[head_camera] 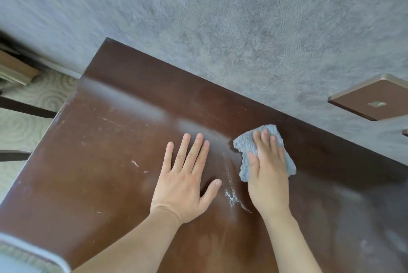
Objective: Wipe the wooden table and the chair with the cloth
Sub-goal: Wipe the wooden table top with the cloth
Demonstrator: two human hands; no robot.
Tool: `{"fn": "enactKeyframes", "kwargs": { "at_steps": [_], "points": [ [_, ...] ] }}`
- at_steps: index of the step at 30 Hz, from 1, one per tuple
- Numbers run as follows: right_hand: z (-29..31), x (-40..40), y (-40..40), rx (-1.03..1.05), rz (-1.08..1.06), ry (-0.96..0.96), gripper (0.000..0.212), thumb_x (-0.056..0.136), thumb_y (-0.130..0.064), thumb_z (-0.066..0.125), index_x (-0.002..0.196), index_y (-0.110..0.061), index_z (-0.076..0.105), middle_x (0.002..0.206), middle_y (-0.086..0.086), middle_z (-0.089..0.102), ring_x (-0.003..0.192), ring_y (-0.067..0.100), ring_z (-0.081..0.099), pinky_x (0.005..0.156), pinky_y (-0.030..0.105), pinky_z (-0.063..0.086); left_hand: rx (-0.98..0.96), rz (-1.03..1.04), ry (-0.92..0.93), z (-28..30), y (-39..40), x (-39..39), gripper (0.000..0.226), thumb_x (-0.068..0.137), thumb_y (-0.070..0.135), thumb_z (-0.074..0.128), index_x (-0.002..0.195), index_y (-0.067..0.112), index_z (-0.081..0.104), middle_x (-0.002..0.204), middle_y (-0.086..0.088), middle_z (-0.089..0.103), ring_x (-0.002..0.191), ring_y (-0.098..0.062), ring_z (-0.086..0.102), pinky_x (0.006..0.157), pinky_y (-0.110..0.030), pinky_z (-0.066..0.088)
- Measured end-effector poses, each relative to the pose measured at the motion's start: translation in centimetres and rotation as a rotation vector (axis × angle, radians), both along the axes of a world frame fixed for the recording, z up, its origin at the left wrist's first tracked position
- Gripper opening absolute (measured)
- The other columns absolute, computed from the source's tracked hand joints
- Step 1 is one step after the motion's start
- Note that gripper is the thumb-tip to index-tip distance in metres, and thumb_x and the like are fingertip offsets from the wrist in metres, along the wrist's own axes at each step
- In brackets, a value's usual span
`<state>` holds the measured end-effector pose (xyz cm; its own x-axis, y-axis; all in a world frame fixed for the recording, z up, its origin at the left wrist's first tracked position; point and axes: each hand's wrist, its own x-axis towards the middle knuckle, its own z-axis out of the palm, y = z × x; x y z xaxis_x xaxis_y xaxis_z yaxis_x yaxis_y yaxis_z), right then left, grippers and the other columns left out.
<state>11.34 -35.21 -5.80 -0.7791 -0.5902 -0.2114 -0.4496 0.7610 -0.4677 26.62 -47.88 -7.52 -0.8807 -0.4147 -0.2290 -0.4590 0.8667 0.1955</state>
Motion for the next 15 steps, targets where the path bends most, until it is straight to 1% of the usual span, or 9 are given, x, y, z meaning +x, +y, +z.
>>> {"fn": "enactKeyframes", "kwargs": {
  "at_steps": [1,2,3,5,6,8,10,12,15],
  "points": [
    [0.1,0.3,-0.8,-0.031,-0.056,-0.042,0.049,0.107,-0.030,0.029,0.155,-0.024,0.028,0.165,-0.006,0.018,0.144,-0.007,-0.006,0.126,0.033,0.009,0.001,-0.001,-0.007,0.1,0.0,0.0,0.081,0.099,0.065,0.023,0.160,0.011,0.024,0.169,-0.006,0.013,0.156,-0.029,0.005,0.121,-0.060,0.016],
    [0.4,0.3,-2.1,-0.087,-0.080,-0.073,0.048,0.107,-0.030,0.030,0.155,-0.025,0.030,0.164,-0.007,0.021,0.143,-0.010,-0.004,0.125,0.033,0.011,0.005,-0.004,-0.011,0.1,0.0,0.0,0.081,0.099,0.065,0.021,0.160,0.011,0.025,0.169,-0.006,0.013,0.156,-0.029,0.005,0.121,-0.060,0.016],
    [0.8,0.1,-3.9,-0.163,-0.062,-0.100,0.046,0.107,-0.028,0.032,0.154,-0.025,0.033,0.162,-0.009,0.025,0.142,-0.009,0.002,0.124,0.029,0.012,0.008,-0.004,-0.011,0.2,0.0,0.0,0.081,0.099,0.065,0.020,0.159,0.010,0.026,0.169,-0.006,0.014,0.156,-0.029,0.006,0.121,-0.060,0.017],
    [1.4,-0.2,-7.9,-0.317,0.064,-0.130,0.044,0.106,-0.022,0.040,0.150,-0.019,0.041,0.154,-0.012,0.033,0.144,-0.004,0.014,0.120,0.016,0.010,0.013,-0.002,-0.010,0.2,0.0,0.0,0.081,0.099,0.064,0.019,0.158,0.010,0.030,0.168,-0.007,0.019,0.156,-0.030,0.007,0.121,-0.060,0.016],
    [1.4,-0.5,-9.9,-0.351,0.176,-0.127,0.043,0.106,-0.019,0.043,0.149,-0.015,0.043,0.154,-0.010,0.035,0.146,0.001,0.019,0.119,0.015,0.009,0.014,-0.003,-0.010,0.1,0.0,0.0,0.080,0.100,0.064,0.018,0.157,0.009,0.033,0.166,-0.008,0.023,0.156,-0.030,0.008,0.121,-0.060,0.016],
    [1.0,-0.9,-13.7,-0.262,0.453,-0.046,0.045,0.105,-0.019,0.045,0.150,-0.014,0.041,0.160,0.000,0.034,0.150,0.013,0.020,0.122,0.023,0.007,0.010,-0.002,-0.005,0.1,0.0,0.0,0.080,0.100,0.064,0.019,0.156,0.010,0.036,0.165,-0.008,0.028,0.156,-0.030,0.008,0.121,-0.059,0.017],
    [0.1,-1.2,-15.7,-0.095,0.640,0.092,0.048,0.106,-0.024,0.042,0.153,-0.018,0.035,0.163,0.001,0.028,0.152,0.018,0.017,0.123,0.031,0.004,0.004,0.003,0.008,0.1,0.0,0.0,0.079,0.100,0.064,0.019,0.157,0.010,0.034,0.165,-0.007,0.027,0.156,-0.029,0.008,0.121,-0.058,0.016],
    [-0.6,-1.9,-15.3,-0.047,0.655,0.120,0.050,0.106,-0.026,0.041,0.155,-0.022,0.032,0.164,-0.002,0.026,0.153,0.017,0.015,0.124,0.033,0.006,0.000,0.006,0.018,0.1,0.0,0.1,0.079,0.100,0.064,0.018,0.158,0.011,0.030,0.166,-0.006,0.025,0.156,-0.029,0.008,0.121,-0.057,0.014],
    [-0.9,-2.8,-11.9,-0.062,0.550,0.138,0.050,0.105,-0.026,0.043,0.154,-0.022,0.034,0.163,-0.001,0.028,0.153,0.017,0.018,0.125,0.035,0.011,-0.005,0.010,0.027,0.1,0.0,0.1,0.079,0.100,0.063,0.017,0.160,0.012,0.025,0.168,-0.004,0.018,0.156,-0.028,0.007,0.122,-0.057,0.013]
  ]
}}
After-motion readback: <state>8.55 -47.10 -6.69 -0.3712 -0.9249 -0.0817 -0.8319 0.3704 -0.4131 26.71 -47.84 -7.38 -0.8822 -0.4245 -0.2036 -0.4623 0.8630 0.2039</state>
